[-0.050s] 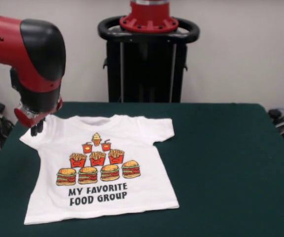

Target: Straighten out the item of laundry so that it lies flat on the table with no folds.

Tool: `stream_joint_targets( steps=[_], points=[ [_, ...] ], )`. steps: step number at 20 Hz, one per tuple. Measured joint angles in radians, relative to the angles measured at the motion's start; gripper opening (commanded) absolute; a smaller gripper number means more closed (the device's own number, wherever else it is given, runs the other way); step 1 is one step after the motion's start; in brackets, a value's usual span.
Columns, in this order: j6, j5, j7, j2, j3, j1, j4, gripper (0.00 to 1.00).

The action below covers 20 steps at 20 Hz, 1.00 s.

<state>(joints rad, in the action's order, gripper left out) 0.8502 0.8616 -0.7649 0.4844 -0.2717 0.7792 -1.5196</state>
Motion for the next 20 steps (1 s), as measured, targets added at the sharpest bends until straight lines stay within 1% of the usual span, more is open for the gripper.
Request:
stream_joint_targets(
  steps=[6,13,20],
  points=[
    [0.000,0.009,0.000,-0.047,0.038,-0.020,0.049,0.00],
    [0.000,0.009,0.000,-0.099,0.042,-0.019,0.079,0.00],
    [0.023,0.008,0.000,-0.112,0.045,-0.027,0.100,0.00]
  ],
)
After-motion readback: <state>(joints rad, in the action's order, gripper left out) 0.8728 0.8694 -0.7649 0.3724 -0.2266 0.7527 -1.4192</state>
